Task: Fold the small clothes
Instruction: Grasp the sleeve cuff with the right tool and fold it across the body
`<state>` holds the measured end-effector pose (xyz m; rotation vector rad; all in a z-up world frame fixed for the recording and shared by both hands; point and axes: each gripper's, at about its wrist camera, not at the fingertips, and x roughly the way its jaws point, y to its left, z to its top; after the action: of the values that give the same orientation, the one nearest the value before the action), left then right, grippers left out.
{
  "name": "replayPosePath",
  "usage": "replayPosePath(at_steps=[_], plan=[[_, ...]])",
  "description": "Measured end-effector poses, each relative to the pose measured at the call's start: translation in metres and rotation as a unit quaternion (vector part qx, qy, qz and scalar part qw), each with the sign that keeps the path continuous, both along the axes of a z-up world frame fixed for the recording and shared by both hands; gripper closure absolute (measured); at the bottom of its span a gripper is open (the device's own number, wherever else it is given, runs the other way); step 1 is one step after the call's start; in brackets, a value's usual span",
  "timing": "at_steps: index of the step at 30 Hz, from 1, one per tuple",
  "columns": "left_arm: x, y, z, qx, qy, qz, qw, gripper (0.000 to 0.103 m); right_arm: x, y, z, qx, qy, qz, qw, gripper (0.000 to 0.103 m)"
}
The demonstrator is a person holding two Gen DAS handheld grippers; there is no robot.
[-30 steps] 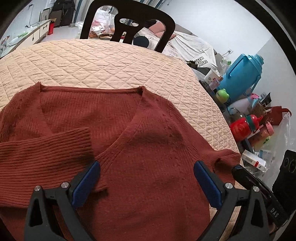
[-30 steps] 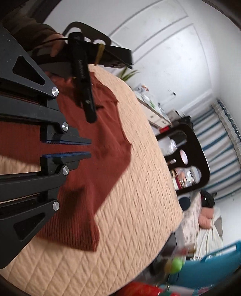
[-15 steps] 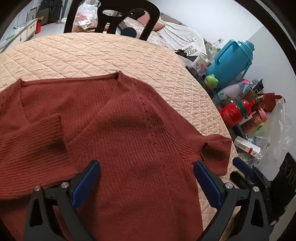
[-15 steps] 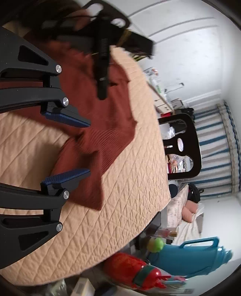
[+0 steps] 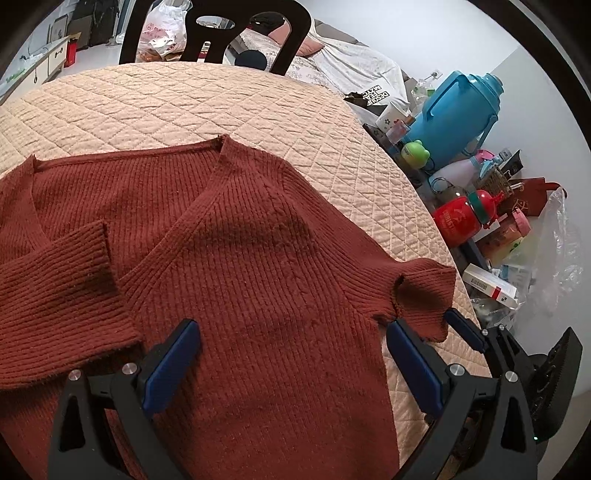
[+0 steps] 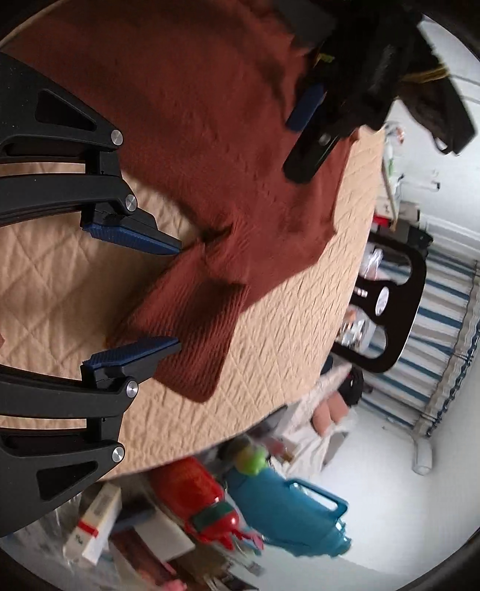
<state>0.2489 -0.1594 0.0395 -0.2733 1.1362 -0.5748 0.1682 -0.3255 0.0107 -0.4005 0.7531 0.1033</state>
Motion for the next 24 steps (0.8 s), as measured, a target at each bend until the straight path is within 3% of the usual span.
replayPosePath(at_steps=[1,2,3,13,24], plan=[[0.000,0.000,0.000,-0.002,0.001,-0.001,1.0000,0.001,0.001,-0.002,0.000,0.000,-0.003,-0.003,1.000,0.067],[0.000,-0.001,0.000,-0.005,0.003,-0.002,1.0000,0.001,0.000,-0.002,0.001,-0.001,-0.005,-0.006,1.000,0.086],[0.001,-0.001,0.000,-0.009,0.006,-0.003,0.9999,0.001,0.001,-0.003,0.001,-0.002,-0.007,-0.009,1.000,0.096],[0.005,0.011,-0.001,-0.099,0.058,0.004,0.9934,0.001,-0.003,0.012,0.028,0.109,-0.036,0.044,0.992,0.098],[0.012,0.033,-0.017,-0.157,0.119,0.041,0.9795,0.002,0.003,0.062,0.021,0.125,-0.019,0.116,0.985,0.098]])
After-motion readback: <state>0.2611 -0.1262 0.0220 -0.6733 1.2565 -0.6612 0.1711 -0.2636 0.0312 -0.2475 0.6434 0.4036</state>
